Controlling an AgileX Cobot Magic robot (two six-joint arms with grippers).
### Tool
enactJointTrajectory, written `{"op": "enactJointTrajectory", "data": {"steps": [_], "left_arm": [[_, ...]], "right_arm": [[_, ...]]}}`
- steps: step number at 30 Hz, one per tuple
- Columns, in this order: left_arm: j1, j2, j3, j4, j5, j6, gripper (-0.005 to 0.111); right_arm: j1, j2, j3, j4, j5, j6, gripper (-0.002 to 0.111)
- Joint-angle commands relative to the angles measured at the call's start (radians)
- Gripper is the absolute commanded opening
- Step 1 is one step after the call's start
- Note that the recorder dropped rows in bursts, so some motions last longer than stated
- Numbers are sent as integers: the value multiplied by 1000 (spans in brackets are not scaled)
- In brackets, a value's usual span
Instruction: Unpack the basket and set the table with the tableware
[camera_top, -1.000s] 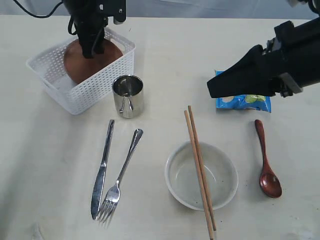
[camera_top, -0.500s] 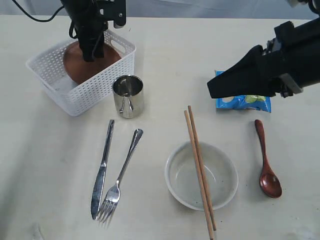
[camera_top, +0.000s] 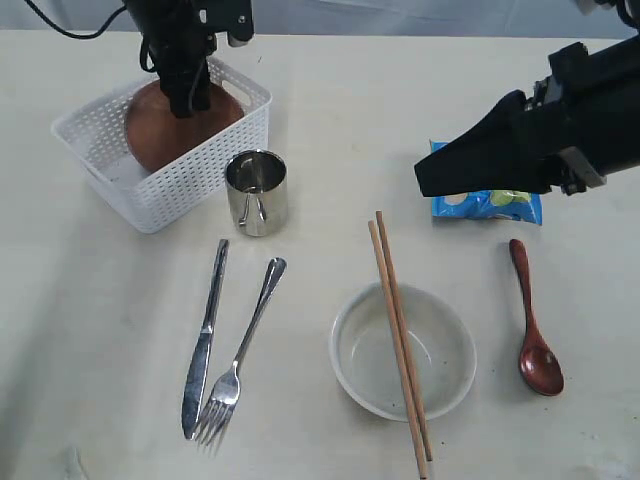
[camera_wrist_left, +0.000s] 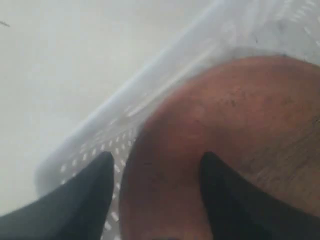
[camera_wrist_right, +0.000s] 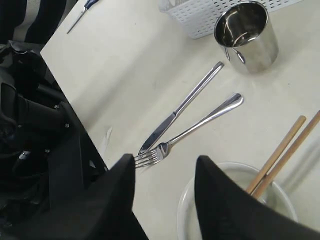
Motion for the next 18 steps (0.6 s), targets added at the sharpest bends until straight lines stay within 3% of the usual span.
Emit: {"op": "enactJointTrajectory", "data": {"steps": [1,8,13,16,18], "left_arm": [[2,-66,-6,-37,14,-46,50],[2,-163,-6,-159,71,-227,50],[19,-213,11,-163,192,-724,46],[42,-219,67,-184,314,-880,44],[57,-231,130,-194,314,-948,43]], "right_arm": [[2,-7,-5,4,1,-14,38],[2,-7,-5,4,1,-14,38],[2,-7,-5,4,-2,-14,38],[2,-7,-5,4,-5,-14,38],[2,-7,-5,4,-5,-14,38]]}}
